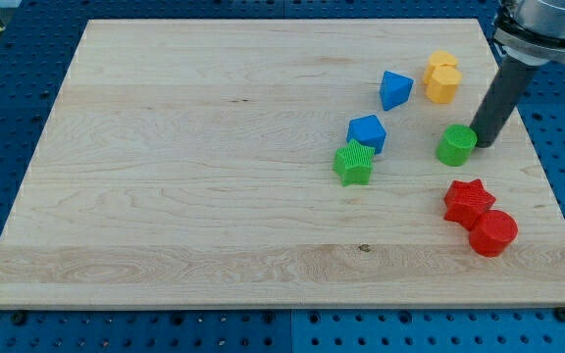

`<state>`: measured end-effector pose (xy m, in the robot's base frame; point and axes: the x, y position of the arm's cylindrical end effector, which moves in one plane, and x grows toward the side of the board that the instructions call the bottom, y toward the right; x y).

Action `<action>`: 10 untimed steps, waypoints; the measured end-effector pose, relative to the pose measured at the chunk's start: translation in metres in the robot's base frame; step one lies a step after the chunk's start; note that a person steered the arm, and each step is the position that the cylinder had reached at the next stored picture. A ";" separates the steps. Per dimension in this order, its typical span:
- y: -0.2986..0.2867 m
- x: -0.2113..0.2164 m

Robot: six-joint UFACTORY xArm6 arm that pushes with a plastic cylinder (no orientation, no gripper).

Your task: Move the red star to the left of the red circle

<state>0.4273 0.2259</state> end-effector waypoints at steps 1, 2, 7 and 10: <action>-0.023 0.003; -0.048 0.022; -0.056 0.069; -0.061 0.128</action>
<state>0.5553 0.1648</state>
